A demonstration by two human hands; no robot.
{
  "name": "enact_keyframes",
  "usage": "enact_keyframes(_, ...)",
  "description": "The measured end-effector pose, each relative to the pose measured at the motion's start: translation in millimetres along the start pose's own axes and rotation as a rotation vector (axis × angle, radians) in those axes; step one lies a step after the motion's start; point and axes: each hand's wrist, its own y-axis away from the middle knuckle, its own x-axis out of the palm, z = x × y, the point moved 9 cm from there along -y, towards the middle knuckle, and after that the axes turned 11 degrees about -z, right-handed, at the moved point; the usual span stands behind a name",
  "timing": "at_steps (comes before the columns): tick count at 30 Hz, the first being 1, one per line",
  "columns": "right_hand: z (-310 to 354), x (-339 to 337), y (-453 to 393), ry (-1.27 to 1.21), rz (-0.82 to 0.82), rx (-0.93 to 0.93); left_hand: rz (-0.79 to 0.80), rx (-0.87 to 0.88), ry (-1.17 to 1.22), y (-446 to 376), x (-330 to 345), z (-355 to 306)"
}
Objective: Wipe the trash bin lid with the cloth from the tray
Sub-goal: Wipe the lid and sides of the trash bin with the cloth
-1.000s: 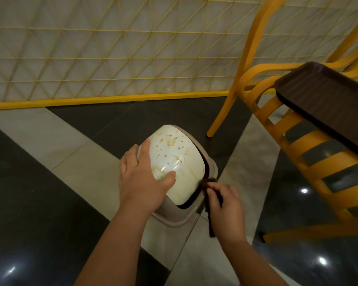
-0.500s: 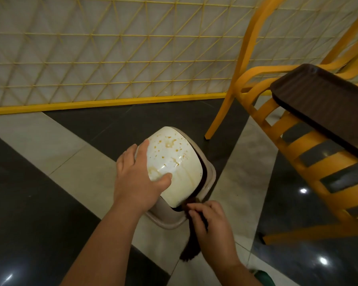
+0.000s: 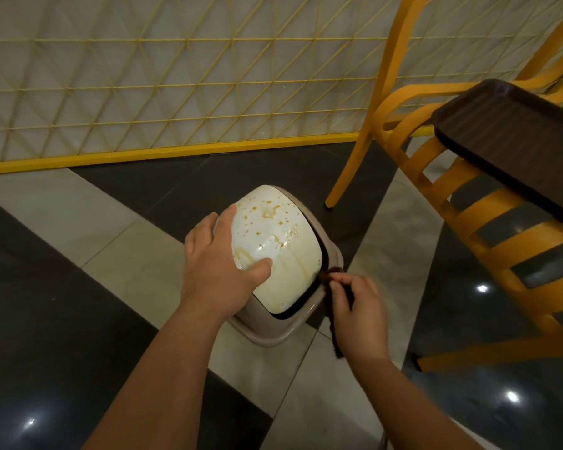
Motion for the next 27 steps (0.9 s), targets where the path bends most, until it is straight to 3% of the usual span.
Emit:
enact_keyframes(6,11,9,34,0.023,0.115,-0.127,0.006,0.006,-0.001,1,-1,0)
enact_keyframes(10,3,4,29,-0.055,0.03,0.014,-0.008,0.01,-0.007,0,0,0)
enact_keyframes(14,20,18,74,-0.066,0.11,-0.082,0.008,-0.001,-0.001,-1,0,1)
enact_keyframes(18,21,11,57,-0.014,0.148,-0.159,0.057,0.017,-0.006,-4,0,0)
enact_keyframes(23,-15,-18,19,-0.151,-0.054,0.274,0.194,0.044,-0.257,-13,-4,0)
enact_keyframes(27,-12,-27,-1,-0.292,-0.123,0.377,0.068,0.04,-0.269,-10,-14,-18)
